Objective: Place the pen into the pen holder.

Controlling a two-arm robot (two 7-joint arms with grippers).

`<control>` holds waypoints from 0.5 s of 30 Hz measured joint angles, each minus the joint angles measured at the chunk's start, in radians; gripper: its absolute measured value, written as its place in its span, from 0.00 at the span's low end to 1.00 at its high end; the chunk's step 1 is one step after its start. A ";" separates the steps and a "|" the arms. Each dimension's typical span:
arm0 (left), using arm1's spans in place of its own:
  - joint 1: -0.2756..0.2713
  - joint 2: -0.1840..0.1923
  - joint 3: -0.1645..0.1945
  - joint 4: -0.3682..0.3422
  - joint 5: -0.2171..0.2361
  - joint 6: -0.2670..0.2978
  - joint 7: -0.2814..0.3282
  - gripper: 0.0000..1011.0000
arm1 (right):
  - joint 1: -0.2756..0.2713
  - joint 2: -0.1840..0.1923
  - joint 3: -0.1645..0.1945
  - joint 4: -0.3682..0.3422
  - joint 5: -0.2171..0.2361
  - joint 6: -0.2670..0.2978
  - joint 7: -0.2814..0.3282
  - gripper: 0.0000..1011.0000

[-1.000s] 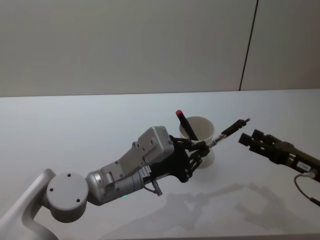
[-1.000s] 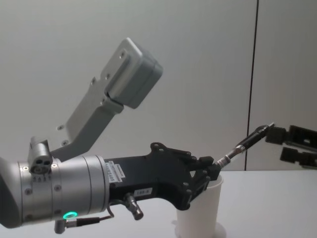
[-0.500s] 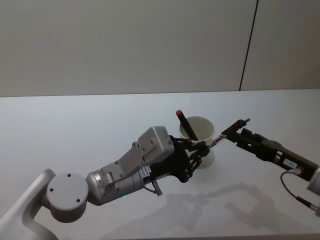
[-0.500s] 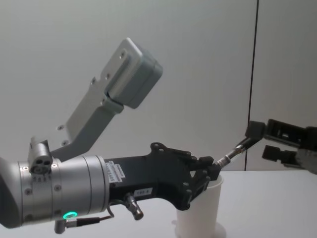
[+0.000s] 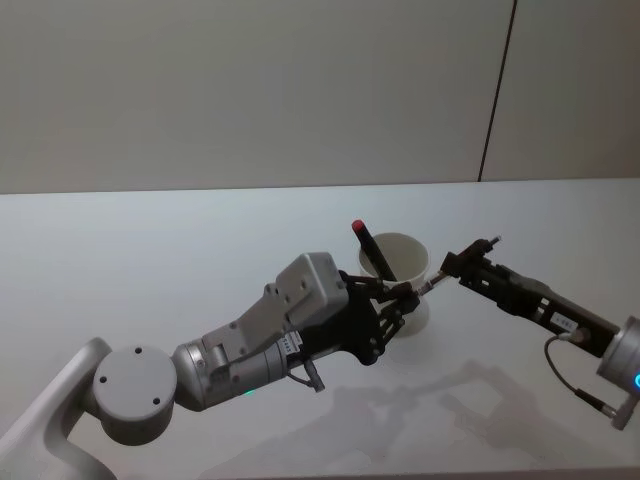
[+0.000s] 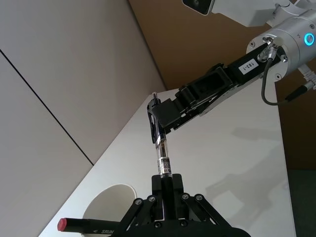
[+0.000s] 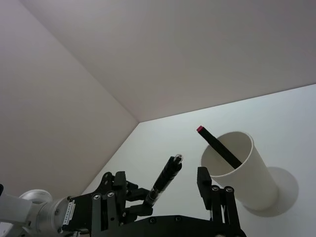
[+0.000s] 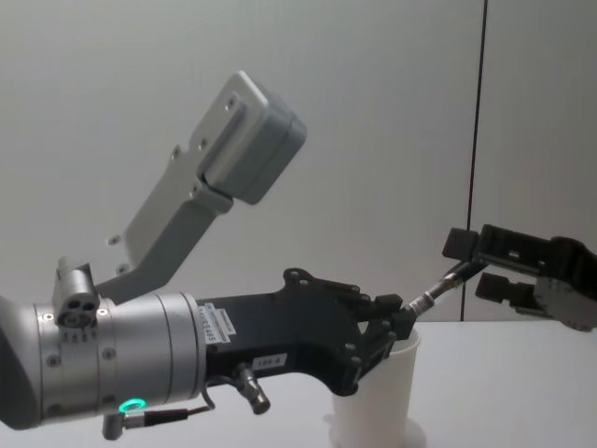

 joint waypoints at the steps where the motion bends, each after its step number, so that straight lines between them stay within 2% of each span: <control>1: 0.000 0.000 0.000 0.000 0.000 0.000 0.000 0.13 | 0.000 0.000 -0.001 0.001 0.002 -0.001 -0.003 0.90; 4: 0.000 0.000 0.000 0.000 0.000 0.000 0.000 0.13 | 0.002 -0.002 -0.004 0.003 0.008 -0.005 -0.010 0.83; 6: 0.000 0.000 0.000 0.000 0.000 0.000 0.000 0.13 | 0.004 -0.003 -0.007 0.006 0.015 -0.008 -0.015 0.74; 8: 0.000 0.000 0.000 0.000 0.000 0.000 0.000 0.13 | 0.004 -0.003 -0.008 0.007 0.019 -0.010 -0.018 0.73; 15: 0.000 0.000 0.000 0.000 0.000 0.000 0.000 0.13 | 0.008 -0.004 -0.012 0.013 0.041 -0.017 -0.026 0.48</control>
